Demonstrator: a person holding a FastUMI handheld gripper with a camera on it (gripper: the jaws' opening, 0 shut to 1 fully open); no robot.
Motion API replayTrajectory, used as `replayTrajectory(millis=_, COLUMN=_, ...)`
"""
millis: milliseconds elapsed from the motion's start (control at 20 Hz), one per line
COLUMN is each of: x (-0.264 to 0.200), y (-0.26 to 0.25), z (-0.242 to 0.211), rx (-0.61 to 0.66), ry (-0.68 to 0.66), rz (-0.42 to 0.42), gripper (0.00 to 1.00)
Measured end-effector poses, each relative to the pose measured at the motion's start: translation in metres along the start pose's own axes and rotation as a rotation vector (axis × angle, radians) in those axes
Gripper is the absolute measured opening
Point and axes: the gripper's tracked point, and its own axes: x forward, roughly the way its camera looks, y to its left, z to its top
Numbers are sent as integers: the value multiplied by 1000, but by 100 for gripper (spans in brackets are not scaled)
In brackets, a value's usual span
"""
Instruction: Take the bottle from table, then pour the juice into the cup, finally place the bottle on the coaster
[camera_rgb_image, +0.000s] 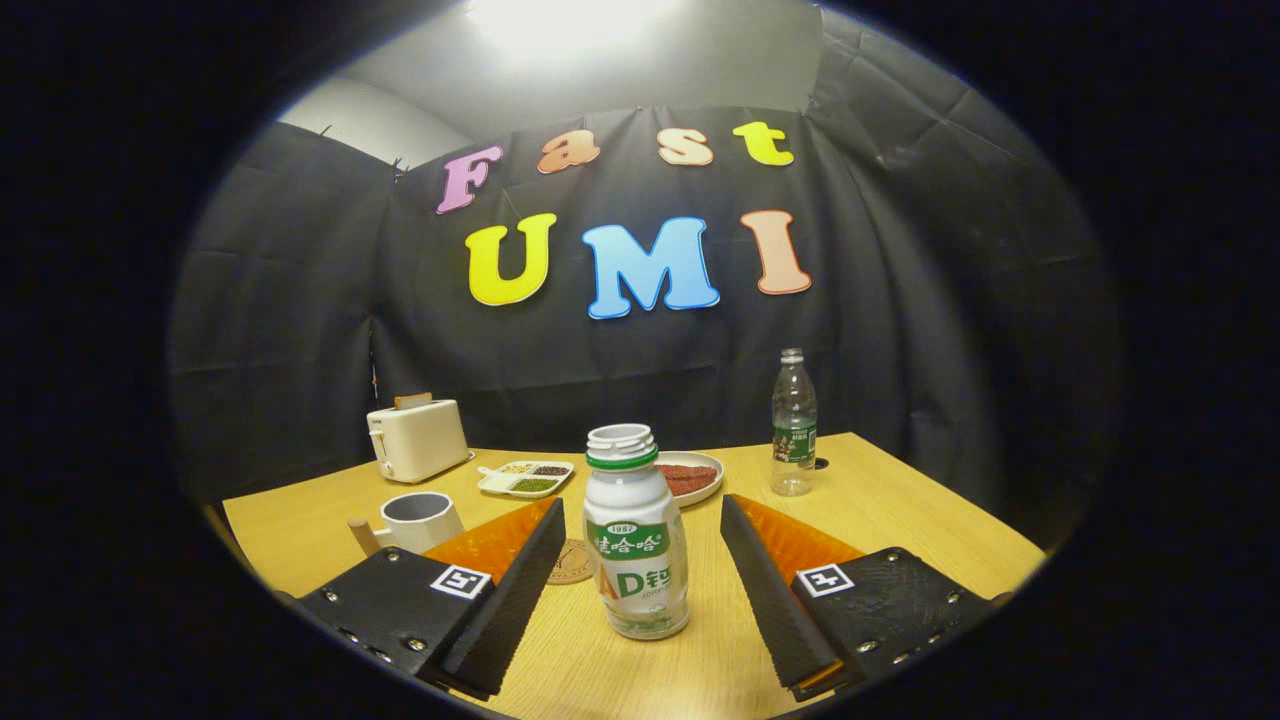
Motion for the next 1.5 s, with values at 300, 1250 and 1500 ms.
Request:
replayTrajectory(millis=300, x=21, y=2, z=-21, rx=2, ry=38, rz=-21, gripper=96)
replayTrajectory(millis=1250, x=38, y=1, z=-38, rx=-159, ry=124, rz=-131, gripper=75)
replayTrajectory(millis=1500, x=39, y=10, z=-31, rx=-265, ry=119, rz=-142, gripper=70)
